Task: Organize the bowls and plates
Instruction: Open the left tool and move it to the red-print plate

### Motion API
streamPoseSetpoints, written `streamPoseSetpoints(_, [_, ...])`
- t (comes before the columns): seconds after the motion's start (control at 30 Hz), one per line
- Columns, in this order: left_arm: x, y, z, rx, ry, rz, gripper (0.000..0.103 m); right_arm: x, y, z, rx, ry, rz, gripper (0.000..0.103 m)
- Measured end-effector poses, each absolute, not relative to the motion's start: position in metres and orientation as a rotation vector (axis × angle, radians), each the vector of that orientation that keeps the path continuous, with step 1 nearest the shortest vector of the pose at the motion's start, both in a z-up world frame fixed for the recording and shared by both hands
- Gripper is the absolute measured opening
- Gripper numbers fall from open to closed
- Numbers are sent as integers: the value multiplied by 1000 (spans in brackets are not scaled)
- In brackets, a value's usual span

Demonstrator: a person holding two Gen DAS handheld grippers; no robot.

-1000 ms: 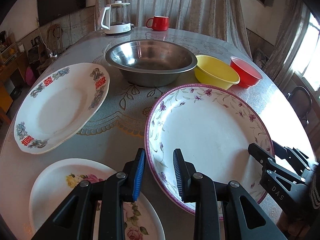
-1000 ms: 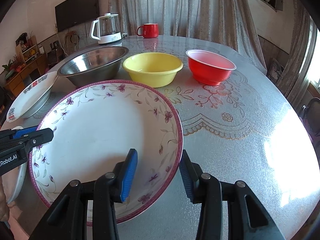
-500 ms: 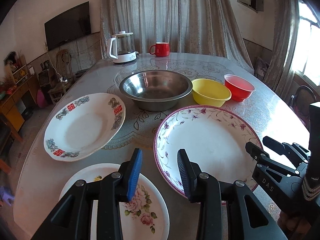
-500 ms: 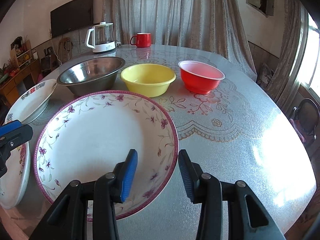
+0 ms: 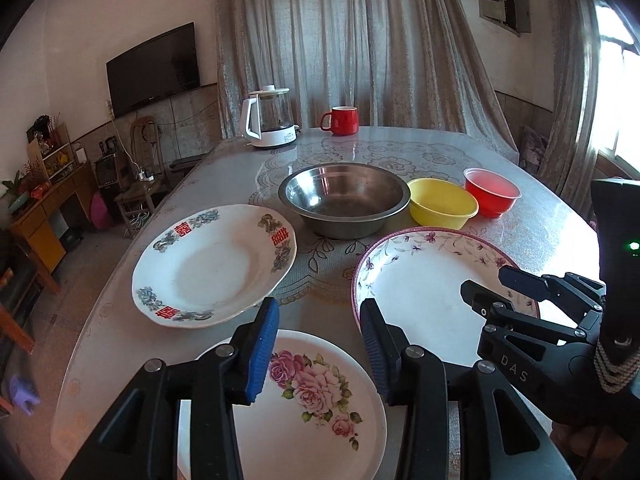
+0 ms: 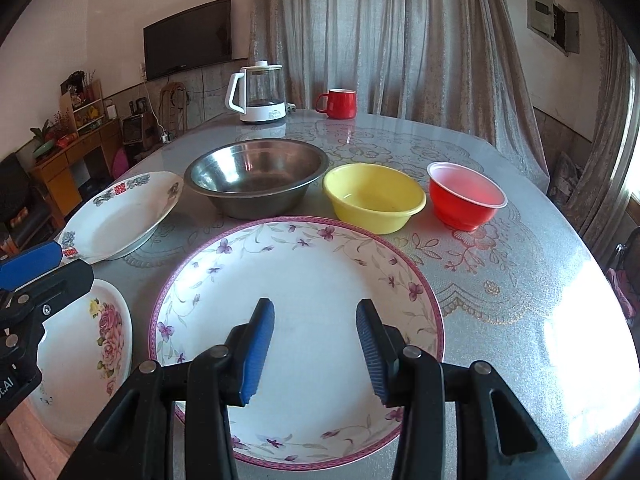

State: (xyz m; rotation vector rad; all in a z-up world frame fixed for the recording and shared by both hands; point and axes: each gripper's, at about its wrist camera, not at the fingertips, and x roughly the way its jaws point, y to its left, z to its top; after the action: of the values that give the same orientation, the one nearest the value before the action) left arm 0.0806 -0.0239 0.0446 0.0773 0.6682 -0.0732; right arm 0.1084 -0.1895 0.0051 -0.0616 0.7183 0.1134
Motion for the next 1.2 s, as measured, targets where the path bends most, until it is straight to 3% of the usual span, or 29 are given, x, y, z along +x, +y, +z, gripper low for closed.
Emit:
streamPoseSetpoints(0.5, [89, 20, 29, 12, 712, -33, 43, 128, -139, 8, -63, 745, 240, 43])
streamPoseSetpoints(1.2, [155, 184, 22, -302, 767, 90, 46, 194, -69, 0, 11, 877, 432, 43])
